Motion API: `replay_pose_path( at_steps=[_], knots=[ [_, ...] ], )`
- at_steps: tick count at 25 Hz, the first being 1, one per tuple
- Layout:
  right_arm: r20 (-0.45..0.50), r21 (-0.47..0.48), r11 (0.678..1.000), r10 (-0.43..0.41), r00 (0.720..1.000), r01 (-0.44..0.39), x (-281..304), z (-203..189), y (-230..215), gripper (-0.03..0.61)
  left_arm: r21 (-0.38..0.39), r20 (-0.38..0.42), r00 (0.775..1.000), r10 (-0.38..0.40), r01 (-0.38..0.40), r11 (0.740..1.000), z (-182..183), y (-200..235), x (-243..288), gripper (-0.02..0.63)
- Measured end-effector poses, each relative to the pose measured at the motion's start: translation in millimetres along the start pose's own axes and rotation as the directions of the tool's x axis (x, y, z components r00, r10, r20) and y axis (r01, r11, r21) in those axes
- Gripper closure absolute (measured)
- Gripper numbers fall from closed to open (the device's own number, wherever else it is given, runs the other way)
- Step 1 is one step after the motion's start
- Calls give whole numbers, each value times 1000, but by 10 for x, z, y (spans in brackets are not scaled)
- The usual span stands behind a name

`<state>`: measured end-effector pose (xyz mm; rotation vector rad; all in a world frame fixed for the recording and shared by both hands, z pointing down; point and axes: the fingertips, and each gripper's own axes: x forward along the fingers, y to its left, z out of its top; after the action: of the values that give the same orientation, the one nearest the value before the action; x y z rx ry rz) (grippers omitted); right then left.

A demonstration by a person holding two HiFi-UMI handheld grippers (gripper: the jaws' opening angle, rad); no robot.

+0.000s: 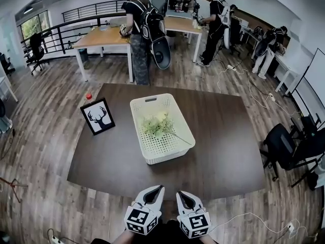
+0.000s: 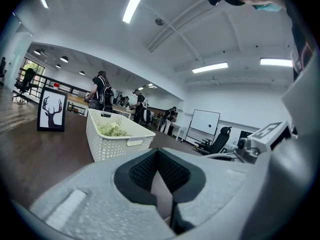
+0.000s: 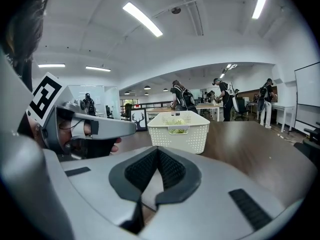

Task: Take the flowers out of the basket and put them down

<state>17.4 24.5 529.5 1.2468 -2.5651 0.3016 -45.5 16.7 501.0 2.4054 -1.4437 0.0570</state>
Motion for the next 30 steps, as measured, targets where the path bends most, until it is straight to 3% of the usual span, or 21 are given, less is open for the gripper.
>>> replay_pose_path(
  at_steps=[16,22,30],
  knots=[
    [9,51,996,-72,997,71,439,131,137,572,3,-4,998,-63,63,998,197,564,115,609],
    [53,62,996,-73,996,69,544,266,37,574,-5,5,1000,-26,26,1000,257,704,176,609],
    [46,32,999,6,999,-8,745,424,-136,574,-26,13,999,40,-40,999,366,787,361,611]
  ],
)
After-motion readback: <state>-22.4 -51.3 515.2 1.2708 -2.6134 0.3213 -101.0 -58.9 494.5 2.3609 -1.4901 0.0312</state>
